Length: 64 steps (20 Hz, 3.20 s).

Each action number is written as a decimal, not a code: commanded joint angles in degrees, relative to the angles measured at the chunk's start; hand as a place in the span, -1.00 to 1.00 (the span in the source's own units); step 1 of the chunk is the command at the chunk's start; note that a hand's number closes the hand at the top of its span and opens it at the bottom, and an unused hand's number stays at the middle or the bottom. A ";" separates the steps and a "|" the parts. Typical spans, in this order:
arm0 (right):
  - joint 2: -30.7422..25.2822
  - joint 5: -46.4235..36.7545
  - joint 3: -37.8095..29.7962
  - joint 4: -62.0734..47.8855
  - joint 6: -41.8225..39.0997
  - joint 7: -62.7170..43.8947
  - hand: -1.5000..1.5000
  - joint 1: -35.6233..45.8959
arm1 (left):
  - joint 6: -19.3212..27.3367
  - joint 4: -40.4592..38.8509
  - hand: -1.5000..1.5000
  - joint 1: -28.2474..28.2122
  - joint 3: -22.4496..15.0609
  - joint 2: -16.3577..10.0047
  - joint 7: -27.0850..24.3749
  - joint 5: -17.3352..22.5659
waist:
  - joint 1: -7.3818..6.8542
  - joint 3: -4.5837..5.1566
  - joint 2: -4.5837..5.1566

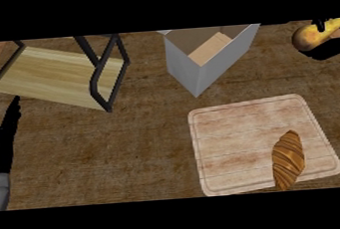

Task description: Pick the pear from the cutting board and place it in the cardboard box

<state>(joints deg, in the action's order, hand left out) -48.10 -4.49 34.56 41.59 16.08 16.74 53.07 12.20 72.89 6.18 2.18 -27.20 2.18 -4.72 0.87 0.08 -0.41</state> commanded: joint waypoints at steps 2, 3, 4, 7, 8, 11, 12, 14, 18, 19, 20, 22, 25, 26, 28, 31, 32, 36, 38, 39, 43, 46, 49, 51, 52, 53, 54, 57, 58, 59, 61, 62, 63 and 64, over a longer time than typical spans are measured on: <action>3.29 2.06 -3.21 6.22 -5.01 -7.75 1.00 3.56 | -1.19 -1.90 0.00 0.61 1.20 -0.18 -1.54 0.14 | -0.67 0.00 0.22; 3.57 3.13 -4.51 6.48 -5.64 -9.05 1.00 5.08 | 0.10 4.80 0.00 -0.25 -1.21 0.63 4.45 -1.26 | -1.15 -0.08 0.05; 6.18 2.92 -4.01 8.14 -4.84 -12.94 1.00 4.91 | -0.44 3.95 0.00 -2.40 -0.56 0.45 1.32 -0.90 | -1.21 -0.04 0.02; 10.38 1.19 -6.56 -0.04 -5.18 -13.39 1.00 10.03 | -0.30 3.75 0.00 -0.20 -1.15 1.93 2.43 -1.51 | -2.18 -0.07 0.62; 10.57 1.51 -7.30 -0.49 -7.49 -14.86 1.00 14.06 | -0.80 -0.22 0.00 3.55 -0.37 0.75 1.27 -2.14 | -1.96 -0.03 0.76; 16.40 1.27 -8.09 -2.53 -6.35 -18.62 1.00 14.85 | -1.37 2.83 0.00 2.68 -0.42 0.88 3.38 -1.90 | -2.06 -0.06 0.66; 17.73 0.43 -8.72 -5.88 -5.68 -15.76 1.00 14.28 | -1.72 0.54 0.00 2.93 1.30 0.14 1.62 -1.39 | -2.22 -0.06 0.83; 20.50 0.01 -9.51 -9.68 -6.18 -15.74 1.00 16.26 | -1.94 0.67 0.00 3.57 0.75 0.45 1.90 -2.02 | -2.43 -0.06 0.92; 23.36 -0.46 -12.34 -19.80 -6.72 -14.50 1.00 22.96 | -2.49 0.81 0.00 3.72 0.55 1.59 0.52 -1.65 | -3.69 -0.06 1.42; 24.34 -1.19 -12.04 -22.21 -5.24 -13.11 1.00 22.60 | -1.15 0.93 0.00 2.37 -0.88 3.44 0.42 -2.65 | -4.57 -0.07 1.80; 26.11 -1.81 -12.11 -22.63 -3.34 -12.58 1.00 21.38 | -2.29 -1.38 0.00 1.59 1.21 1.48 -2.94 -2.07 | -3.79 -0.05 1.50; 28.25 -2.57 -12.22 -26.07 -2.66 -12.88 1.00 23.45 | -2.37 2.28 0.00 4.50 -0.15 1.61 3.65 -2.67 | -4.54 -0.11 1.71; 29.37 -4.40 -11.57 -30.34 -1.93 -13.68 1.00 25.34 | -2.13 3.37 0.00 4.81 -1.45 2.72 3.29 -3.51 | -5.29 -0.11 2.04; 28.47 -5.39 -10.89 -31.62 -2.40 -14.04 1.00 26.27 | -2.99 1.87 0.00 3.59 -0.85 2.60 0.46 -2.68 | -5.83 -0.06 2.32; 30.23 -4.42 -12.64 -33.54 2.63 -13.49 1.00 24.03 | -3.53 2.26 0.00 3.13 -0.42 2.04 0.66 -2.44 | -5.96 -0.10 2.40; 31.45 -1.18 -15.71 -35.83 -1.65 -17.05 -1.00 25.19 | -1.65 2.18 0.00 4.97 -1.83 3.99 1.85 -3.99 | -6.34 -0.13 2.78; 31.89 -0.84 -16.18 -36.35 -2.34 -17.53 -1.00 25.50 | -2.63 2.74 0.00 4.33 -1.62 3.87 1.62 -3.15 | -6.31 -0.12 2.55; 31.22 0.00 -17.60 -36.97 -1.74 -12.71 -1.00 23.25 | -3.25 4.31 0.00 4.27 -0.95 2.50 2.44 -3.13 | -7.13 -0.21 2.82; 32.34 0.37 -18.27 -36.51 1.27 -10.42 -1.00 22.66 | -2.22 4.39 0.00 4.07 -2.49 4.28 2.69 -4.23 | -7.15 -0.22 2.96; 31.60 0.38 -18.43 -36.39 -0.23 -8.89 -1.00 22.45 | -3.86 2.47 0.00 5.96 -0.35 2.16 3.12 -2.96 | -6.09 -0.18 2.74; 30.34 3.34 -22.08 -34.09 3.17 -4.42 -1.00 23.99 | -4.70 0.60 0.00 6.47 0.86 1.68 1.54 -2.08 | -5.61 -0.15 2.71; 29.74 6.05 -25.43 -33.70 5.94 -2.86 -1.00 24.19 | -3.27 1.00 0.00 3.54 -0.19 2.89 0.04 -3.53 | -5.63 -0.15 2.43; 26.61 9.47 -29.42 -33.46 5.30 -1.27 -1.00 24.70 | -4.01 2.64 0.00 4.97 0.48 1.97 1.88 -2.88 | -5.98 -0.22 2.58; 24.97 11.18 -31.48 -32.79 4.48 2.35 -1.00 22.50 | -4.16 0.39 0.00 4.85 1.35 1.67 0.67 -2.75 | -4.79 -0.18 2.38; 23.63 11.65 -32.10 -33.05 2.33 2.66 -1.00 22.81 | -2.78 2.61 0.00 3.78 -0.97 3.91 2.28 -4.14 | -5.23 -0.23 2.35; 23.65 12.51 -33.06 -32.88 1.42 4.58 -1.00 21.23 | -2.84 1.33 0.00 1.03 0.65 3.06 -1.18 -3.53 | -5.31 -0.18 2.25; 22.96 12.99 -33.64 -32.93 -0.45 4.87 -1.00 20.54 | -3.78 1.69 0.00 4.11 1.50 1.80 1.77 -3.01 | -4.25 -0.20 1.90; 17.97 14.50 -35.76 -33.69 -3.74 6.03 -1.00 19.37 | -3.10 3.91 0.00 3.15 0.29 3.02 3.41 -3.76 | -4.29 -0.23 1.85; 17.14 14.14 -35.44 -33.47 -5.44 4.93 -1.00 19.30 | -4.60 0.73 0.00 2.32 2.61 0.84 -0.18 -2.80 | -3.34 -0.13 1.48; 13.87 14.42 -35.99 -34.28 -7.07 6.65 -1.00 17.39 | -4.10 3.45 0.00 2.09 2.03 0.90 1.85 -3.25 | -3.98 -0.23 1.74; 12.18 14.63 -36.55 -34.91 -7.97 6.48 -1.00 16.89 | -0.87 2.87 0.00 2.39 0.54 4.50 1.91 -4.86 | -3.70 -0.22 1.82; 12.27 14.34 -36.35 -34.69 -8.76 6.94 -1.00 15.56 | -3.50 0.93 0.00 3.78 1.83 2.67 1.13 -3.53 | -2.94 -0.17 1.54; 11.56 14.59 -36.85 -34.89 -8.98 8.32 -1.00 14.40 | -4.82 2.01 0.00 2.18 2.62 1.42 0.74 -2.70 | -3.51 -0.20 1.58; 9.46 14.96 -37.36 -35.03 -10.42 7.31 -1.00 14.61 | -4.50 2.46 0.00 0.96 3.36 1.45 -0.09 -2.30 | -3.54 -0.19 1.48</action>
<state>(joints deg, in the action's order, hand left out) -34.30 9.71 -1.46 7.09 8.99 23.26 69.75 8.36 75.08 8.47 4.20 -25.08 3.05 -7.78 -2.87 -0.11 1.28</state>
